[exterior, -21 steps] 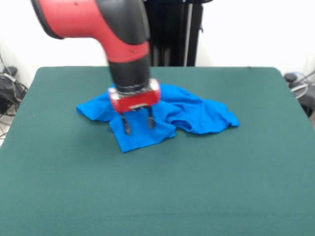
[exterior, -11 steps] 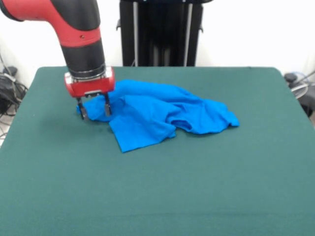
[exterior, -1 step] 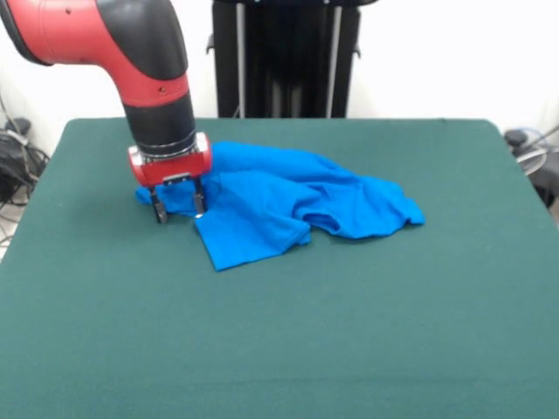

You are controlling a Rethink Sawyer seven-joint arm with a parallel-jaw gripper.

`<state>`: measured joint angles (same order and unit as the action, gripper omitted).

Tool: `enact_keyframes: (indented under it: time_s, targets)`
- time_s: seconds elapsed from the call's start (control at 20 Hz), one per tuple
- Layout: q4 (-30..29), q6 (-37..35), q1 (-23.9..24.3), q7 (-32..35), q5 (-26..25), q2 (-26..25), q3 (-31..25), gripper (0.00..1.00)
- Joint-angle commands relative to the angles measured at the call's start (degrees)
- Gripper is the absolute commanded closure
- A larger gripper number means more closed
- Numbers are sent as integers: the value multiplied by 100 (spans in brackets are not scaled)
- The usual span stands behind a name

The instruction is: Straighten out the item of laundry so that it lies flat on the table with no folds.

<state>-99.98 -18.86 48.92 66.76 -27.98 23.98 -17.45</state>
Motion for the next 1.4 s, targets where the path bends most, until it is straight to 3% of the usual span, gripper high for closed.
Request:
enact_keyframes:
  time_s: [0.05, 0.4, 0.7, 0.9, 1.4]
  targets:
    - [143, 683, -267, 436, -633, -1087, 44, 0]
    - [74, 514, -380, 482, -478, -902, -42, 0]
    - [-578, 221, -694, 882, -159, 108, 40, 0]
    - [-692, -269, -926, 1009, 232, 619, -65, 0]
    - [-678, -818, -1183, 905, 815, 1187, -75, 0]
